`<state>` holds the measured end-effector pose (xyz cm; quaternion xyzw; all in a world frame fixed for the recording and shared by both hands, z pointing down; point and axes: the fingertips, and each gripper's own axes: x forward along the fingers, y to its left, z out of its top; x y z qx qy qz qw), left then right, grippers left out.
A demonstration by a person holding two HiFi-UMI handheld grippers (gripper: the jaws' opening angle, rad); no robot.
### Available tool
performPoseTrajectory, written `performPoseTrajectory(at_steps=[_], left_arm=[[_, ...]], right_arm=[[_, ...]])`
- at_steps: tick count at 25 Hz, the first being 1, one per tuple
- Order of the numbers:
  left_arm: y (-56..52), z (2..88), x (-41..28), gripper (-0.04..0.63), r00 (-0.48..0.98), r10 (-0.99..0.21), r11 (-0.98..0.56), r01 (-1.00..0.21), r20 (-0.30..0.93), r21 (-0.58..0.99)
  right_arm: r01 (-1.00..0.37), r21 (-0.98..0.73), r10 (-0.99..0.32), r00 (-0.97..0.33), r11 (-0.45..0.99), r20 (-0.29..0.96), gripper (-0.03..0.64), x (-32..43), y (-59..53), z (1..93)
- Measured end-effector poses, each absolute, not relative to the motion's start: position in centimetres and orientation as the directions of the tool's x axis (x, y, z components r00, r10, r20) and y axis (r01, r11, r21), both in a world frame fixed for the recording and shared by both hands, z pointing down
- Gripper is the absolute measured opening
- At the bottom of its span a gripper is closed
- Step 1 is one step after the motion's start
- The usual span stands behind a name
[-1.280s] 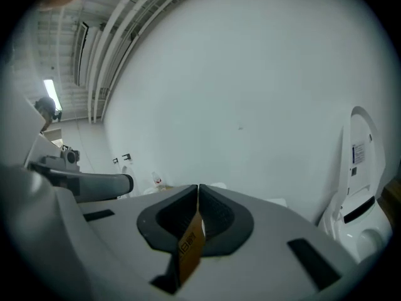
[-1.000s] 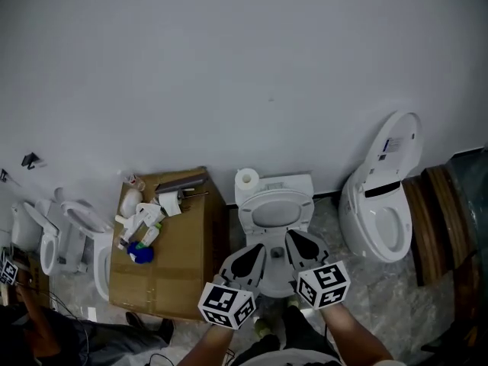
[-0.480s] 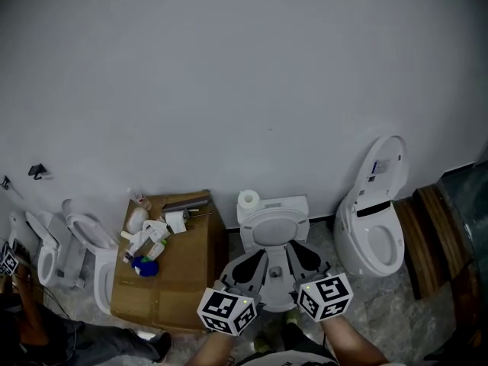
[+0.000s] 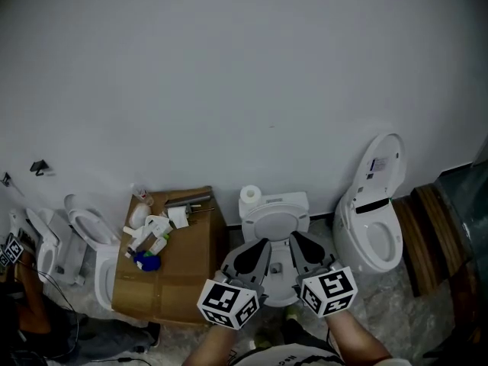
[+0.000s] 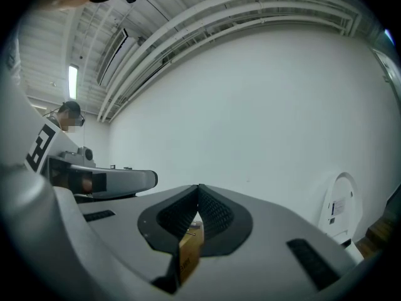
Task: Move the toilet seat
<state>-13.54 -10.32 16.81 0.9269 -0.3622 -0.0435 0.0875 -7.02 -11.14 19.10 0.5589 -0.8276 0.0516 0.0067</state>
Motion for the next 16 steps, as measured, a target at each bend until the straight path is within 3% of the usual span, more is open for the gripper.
performPoseTrajectory(at_steps=[16], left_arm=[[-10.4, 17.9, -14.3, 0.003, 0.722, -0.692, -0.707, -0.678, 0.000, 0.200]], right_arm=[[-0.922, -0.076, -0.919, -0.386, 0.380, 0.081, 0.015, -7.8, -10.9, 19.6]])
